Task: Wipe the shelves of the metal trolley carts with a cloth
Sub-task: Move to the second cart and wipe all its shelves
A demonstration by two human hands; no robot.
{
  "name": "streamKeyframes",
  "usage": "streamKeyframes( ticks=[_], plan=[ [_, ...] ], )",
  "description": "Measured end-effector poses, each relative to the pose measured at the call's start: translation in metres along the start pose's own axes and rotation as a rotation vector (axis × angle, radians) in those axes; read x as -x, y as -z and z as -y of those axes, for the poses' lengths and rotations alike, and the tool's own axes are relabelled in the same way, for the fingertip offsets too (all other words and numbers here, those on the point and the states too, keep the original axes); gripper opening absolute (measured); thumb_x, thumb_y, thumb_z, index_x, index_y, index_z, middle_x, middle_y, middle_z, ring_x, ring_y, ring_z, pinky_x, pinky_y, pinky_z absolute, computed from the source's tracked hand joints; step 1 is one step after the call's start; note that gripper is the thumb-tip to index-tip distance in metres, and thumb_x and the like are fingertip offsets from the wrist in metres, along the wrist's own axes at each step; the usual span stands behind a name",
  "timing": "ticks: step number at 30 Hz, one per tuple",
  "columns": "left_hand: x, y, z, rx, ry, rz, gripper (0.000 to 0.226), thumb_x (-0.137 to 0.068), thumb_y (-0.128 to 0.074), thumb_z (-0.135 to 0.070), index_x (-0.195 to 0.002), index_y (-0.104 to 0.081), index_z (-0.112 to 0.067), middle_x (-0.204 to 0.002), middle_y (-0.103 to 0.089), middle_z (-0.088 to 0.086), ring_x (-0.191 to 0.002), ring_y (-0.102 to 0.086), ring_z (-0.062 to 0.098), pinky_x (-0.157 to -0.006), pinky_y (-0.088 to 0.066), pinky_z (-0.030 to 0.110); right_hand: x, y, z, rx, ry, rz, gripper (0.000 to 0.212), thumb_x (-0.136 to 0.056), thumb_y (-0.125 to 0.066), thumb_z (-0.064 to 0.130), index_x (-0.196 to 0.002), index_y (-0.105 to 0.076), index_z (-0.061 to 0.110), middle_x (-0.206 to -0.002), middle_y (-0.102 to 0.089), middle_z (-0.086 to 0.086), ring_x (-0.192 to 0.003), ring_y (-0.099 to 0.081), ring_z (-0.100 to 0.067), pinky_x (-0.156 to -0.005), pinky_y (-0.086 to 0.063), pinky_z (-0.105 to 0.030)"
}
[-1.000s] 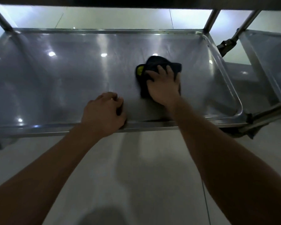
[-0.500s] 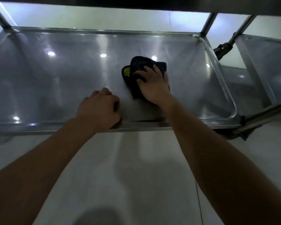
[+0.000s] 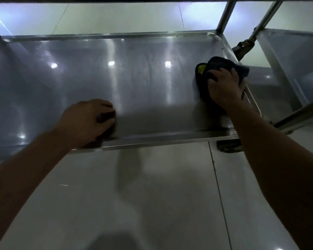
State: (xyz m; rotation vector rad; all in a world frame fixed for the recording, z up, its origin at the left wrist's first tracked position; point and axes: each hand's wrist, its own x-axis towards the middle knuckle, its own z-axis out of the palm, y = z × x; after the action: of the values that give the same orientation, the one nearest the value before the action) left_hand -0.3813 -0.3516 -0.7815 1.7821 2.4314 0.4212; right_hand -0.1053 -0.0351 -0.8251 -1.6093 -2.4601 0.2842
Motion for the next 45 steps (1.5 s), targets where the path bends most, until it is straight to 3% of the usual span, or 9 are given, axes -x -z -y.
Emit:
streamKeyframes(
  ticks=[4, 7, 13, 20, 23, 27, 31, 36, 45],
  plan=[
    [0.005, -0.01, 0.005, 0.006, -0.046, 0.018, 0.018, -0.088, -0.069, -0.015, -0.104, -0.076, -0.01, -0.125, -0.063, 0.009, -0.117, -0.057, 0.034, -0.091, -0.052, 0.05, 0.022, -0.02, 0.077, -0.017, 0.066, 0.006, 0.054, -0.089, -0.029, 0.048, -0.139, -0.048, 0.042, -0.159, -0.034, -0.002, -0.151, -0.015, -0.029, -0.119, -0.003, -0.063],
    [0.006, -0.015, 0.001, -0.065, -0.011, 0.046, 0.025, -0.095, -0.06, -0.017, -0.115, -0.074, -0.011, -0.137, -0.054, 0.009, -0.129, -0.044, 0.036, -0.099, -0.045, 0.051, 0.035, -0.036, 0.145, -0.036, 0.147, 0.057, 0.049, -0.092, -0.032, 0.047, -0.138, -0.048, 0.045, -0.161, -0.03, -0.001, -0.152, -0.011, -0.029, -0.118, -0.003, -0.065],
    [0.011, -0.019, -0.002, -0.077, 0.017, 0.01, 0.028, -0.099, -0.054, -0.017, -0.118, -0.072, -0.007, -0.132, -0.052, 0.017, -0.117, -0.047, 0.042, -0.09, -0.046, 0.052, 0.055, -0.063, 0.235, -0.083, 0.397, 0.16, 0.051, -0.093, -0.029, 0.05, -0.141, -0.045, 0.047, -0.164, -0.024, -0.001, -0.153, -0.005, -0.03, -0.117, 0.004, -0.066],
    [0.01, -0.02, -0.008, -0.12, 0.057, 0.065, 0.037, -0.097, -0.051, -0.024, -0.131, -0.063, -0.014, -0.141, -0.047, 0.011, -0.121, -0.046, 0.037, -0.092, -0.047, 0.049, 0.045, -0.052, 0.185, -0.096, 0.377, 0.119, 0.046, -0.096, -0.032, 0.049, -0.14, -0.047, 0.043, -0.161, -0.032, 0.002, -0.152, -0.013, -0.026, -0.12, -0.005, -0.061],
    [0.01, -0.02, -0.012, -0.109, 0.08, 0.083, 0.041, -0.097, -0.05, -0.026, -0.136, -0.058, -0.016, -0.146, -0.043, 0.008, -0.127, -0.043, 0.036, -0.096, -0.045, 0.049, 0.036, -0.035, 0.124, -0.089, 0.227, 0.052, 0.046, -0.094, -0.034, 0.05, -0.136, -0.051, 0.043, -0.157, -0.038, 0.002, -0.15, -0.021, -0.026, -0.118, -0.01, -0.058],
    [0.013, -0.021, -0.013, -0.123, 0.069, 0.152, 0.052, -0.096, -0.044, -0.038, -0.144, -0.046, -0.02, -0.153, -0.033, 0.005, -0.136, -0.036, 0.031, -0.104, -0.039, 0.045, 0.033, -0.001, 0.025, -0.078, 0.096, -0.031, 0.049, -0.092, -0.035, 0.044, -0.132, -0.059, 0.027, -0.144, -0.053, -0.01, -0.141, -0.036, -0.032, -0.118, -0.019, -0.055],
    [0.015, -0.02, -0.015, -0.131, 0.056, 0.155, 0.05, -0.097, -0.046, -0.036, -0.143, -0.046, -0.018, -0.152, -0.033, 0.006, -0.136, -0.036, 0.031, -0.103, -0.038, 0.046, 0.052, 0.012, -0.023, -0.068, -0.032, -0.014, 0.042, -0.097, -0.04, 0.043, -0.137, -0.051, 0.035, -0.155, -0.04, -0.003, -0.15, -0.021, -0.029, -0.119, -0.009, -0.06],
    [0.013, -0.02, -0.016, -0.143, 0.062, 0.18, 0.047, -0.098, -0.047, -0.033, -0.142, -0.047, -0.016, -0.153, -0.033, 0.007, -0.14, -0.031, 0.031, -0.103, -0.038, 0.046, 0.088, 0.008, 0.026, -0.057, -0.017, -0.021, 0.044, -0.098, -0.04, 0.041, -0.14, -0.05, 0.035, -0.157, -0.038, -0.002, -0.15, -0.018, -0.027, -0.118, -0.007, -0.059],
    [0.024, -0.013, -0.022, -0.017, -0.006, 0.168, 0.045, -0.091, -0.057, -0.014, -0.137, -0.057, -0.011, -0.132, -0.051, 0.018, -0.127, -0.043, 0.037, -0.092, -0.048, 0.049, 0.174, -0.028, 0.176, -0.085, 0.338, 0.117, 0.043, -0.098, -0.041, 0.048, -0.138, -0.052, 0.038, -0.158, -0.037, 0.003, -0.15, -0.018, -0.026, -0.119, -0.008, -0.058]
  ],
)
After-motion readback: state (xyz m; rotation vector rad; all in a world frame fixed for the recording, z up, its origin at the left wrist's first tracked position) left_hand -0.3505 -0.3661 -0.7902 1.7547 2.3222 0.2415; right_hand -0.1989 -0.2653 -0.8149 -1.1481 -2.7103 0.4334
